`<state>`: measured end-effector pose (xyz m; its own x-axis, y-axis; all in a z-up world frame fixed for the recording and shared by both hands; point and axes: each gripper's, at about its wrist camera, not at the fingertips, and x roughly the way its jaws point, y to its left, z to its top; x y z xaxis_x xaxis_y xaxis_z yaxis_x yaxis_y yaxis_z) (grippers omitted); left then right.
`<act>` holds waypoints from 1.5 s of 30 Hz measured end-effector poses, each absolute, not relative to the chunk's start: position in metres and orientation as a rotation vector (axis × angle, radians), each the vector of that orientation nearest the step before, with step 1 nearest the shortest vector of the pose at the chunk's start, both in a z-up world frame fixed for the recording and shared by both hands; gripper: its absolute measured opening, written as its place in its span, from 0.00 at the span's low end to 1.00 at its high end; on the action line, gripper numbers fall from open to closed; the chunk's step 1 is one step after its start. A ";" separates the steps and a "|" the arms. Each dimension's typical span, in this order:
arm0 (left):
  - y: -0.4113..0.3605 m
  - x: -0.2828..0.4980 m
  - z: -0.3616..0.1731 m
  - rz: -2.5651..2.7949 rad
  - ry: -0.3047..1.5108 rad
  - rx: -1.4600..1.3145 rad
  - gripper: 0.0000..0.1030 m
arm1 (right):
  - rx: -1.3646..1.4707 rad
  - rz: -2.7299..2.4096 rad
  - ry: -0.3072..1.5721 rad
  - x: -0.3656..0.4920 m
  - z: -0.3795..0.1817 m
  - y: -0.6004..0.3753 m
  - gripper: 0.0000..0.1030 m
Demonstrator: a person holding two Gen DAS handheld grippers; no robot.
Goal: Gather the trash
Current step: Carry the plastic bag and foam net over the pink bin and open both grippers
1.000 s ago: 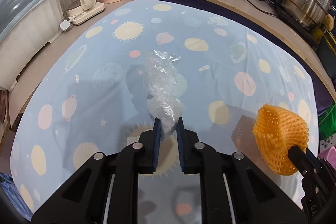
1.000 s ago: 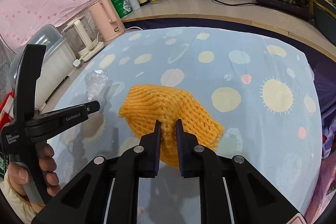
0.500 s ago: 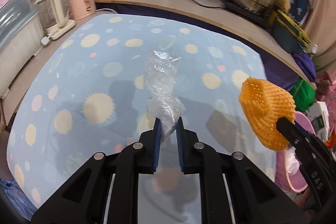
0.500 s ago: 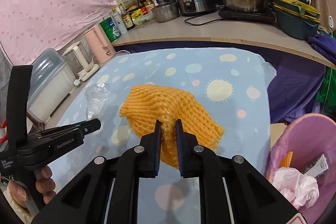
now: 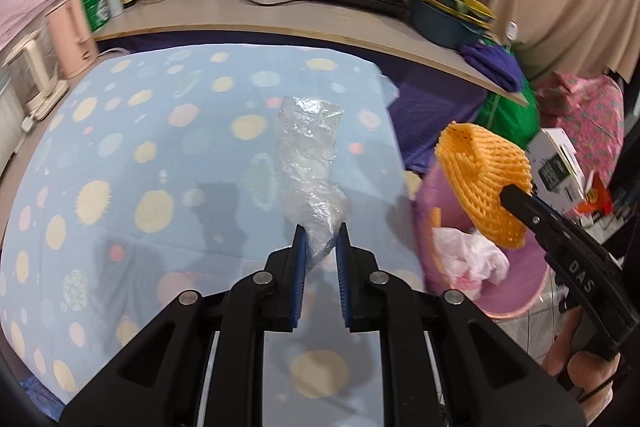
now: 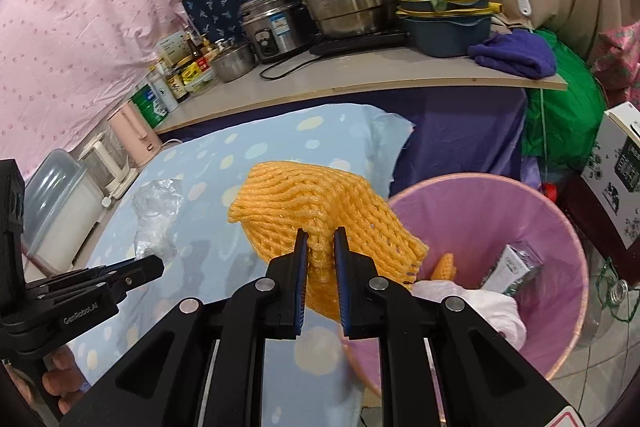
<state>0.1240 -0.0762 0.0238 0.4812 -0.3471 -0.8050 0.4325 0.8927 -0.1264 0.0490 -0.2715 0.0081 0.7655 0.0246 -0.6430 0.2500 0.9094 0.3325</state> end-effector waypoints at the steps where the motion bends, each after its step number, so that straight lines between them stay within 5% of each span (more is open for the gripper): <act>1: -0.084 0.120 0.023 -0.492 0.957 0.107 0.13 | 0.428 -0.150 0.689 0.042 0.007 -0.281 0.12; 20: -0.210 0.083 -0.001 -0.675 0.961 0.237 0.13 | 0.510 -0.342 0.727 -0.017 -0.034 -0.359 0.12; 45: -0.245 0.087 -0.028 -0.664 0.987 0.298 0.16 | 0.541 -0.338 0.769 -0.004 -0.056 -0.367 0.20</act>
<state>0.0869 -0.2455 -0.0278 0.3767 -0.3804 -0.8446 0.6393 0.7666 -0.0601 -0.0043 -0.3674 -0.0556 0.6753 -0.0932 -0.7316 0.4761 0.8127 0.3359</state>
